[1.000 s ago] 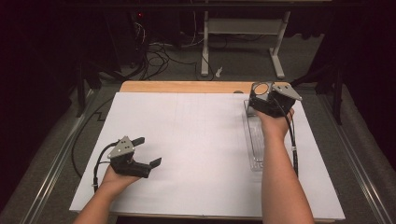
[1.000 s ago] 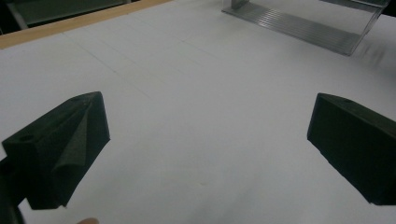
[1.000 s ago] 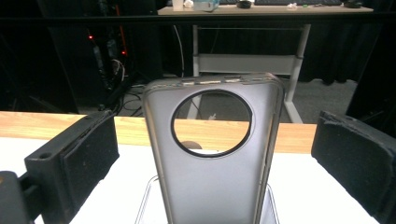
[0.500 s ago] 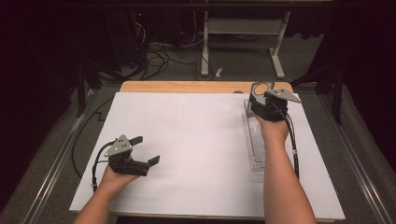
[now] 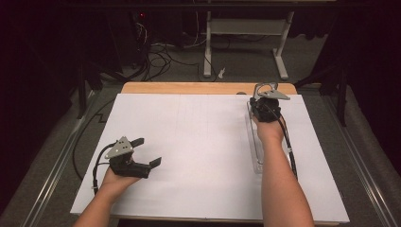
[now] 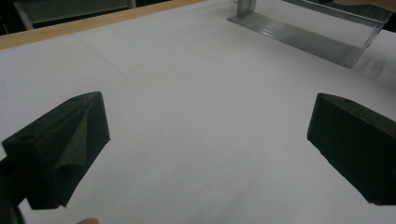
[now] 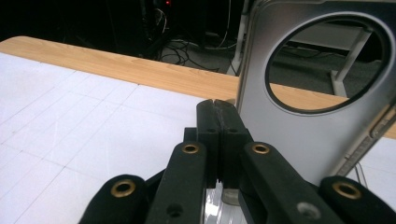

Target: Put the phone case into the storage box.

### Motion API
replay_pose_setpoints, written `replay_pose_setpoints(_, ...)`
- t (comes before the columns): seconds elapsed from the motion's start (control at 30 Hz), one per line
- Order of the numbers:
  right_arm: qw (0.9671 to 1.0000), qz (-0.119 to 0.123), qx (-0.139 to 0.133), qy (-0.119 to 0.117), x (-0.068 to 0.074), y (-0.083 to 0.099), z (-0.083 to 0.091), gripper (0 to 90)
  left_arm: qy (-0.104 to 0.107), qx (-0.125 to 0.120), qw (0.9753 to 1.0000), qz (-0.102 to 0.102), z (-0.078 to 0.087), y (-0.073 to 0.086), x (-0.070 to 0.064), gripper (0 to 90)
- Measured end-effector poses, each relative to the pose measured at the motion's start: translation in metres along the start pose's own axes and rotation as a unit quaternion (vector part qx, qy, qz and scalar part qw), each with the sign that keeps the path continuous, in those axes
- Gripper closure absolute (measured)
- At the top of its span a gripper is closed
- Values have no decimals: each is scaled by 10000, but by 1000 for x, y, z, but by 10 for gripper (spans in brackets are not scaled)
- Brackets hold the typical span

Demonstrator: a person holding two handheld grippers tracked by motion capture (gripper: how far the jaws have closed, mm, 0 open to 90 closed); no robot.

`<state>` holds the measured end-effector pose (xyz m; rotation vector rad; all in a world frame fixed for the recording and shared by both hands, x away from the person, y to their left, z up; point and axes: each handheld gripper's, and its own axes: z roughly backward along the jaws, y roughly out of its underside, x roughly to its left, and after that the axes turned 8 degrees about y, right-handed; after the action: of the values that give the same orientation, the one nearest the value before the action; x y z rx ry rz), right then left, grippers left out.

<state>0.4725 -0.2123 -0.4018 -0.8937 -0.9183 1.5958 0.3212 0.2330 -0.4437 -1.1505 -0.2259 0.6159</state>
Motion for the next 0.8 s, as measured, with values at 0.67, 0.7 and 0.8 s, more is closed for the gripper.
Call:
replay_pose_setpoints(0.67, 9997, -13, 33, 249, 3, -9, -11, 897, 8, -23, 10000, -5, 1, 0, 1, 4)
replay_pose_setpoints(0.7, 9997, -20, 40, 249, 3, -9, -11, 891, 12, -20, 10000, -4, 1, 0, 1, 4)
replay_pose_setpoints(0.8, 9997, -21, 30, 232, 3, -8, -11, 891, 7, -11, 10000, -6, 1, 0, 1, 4)
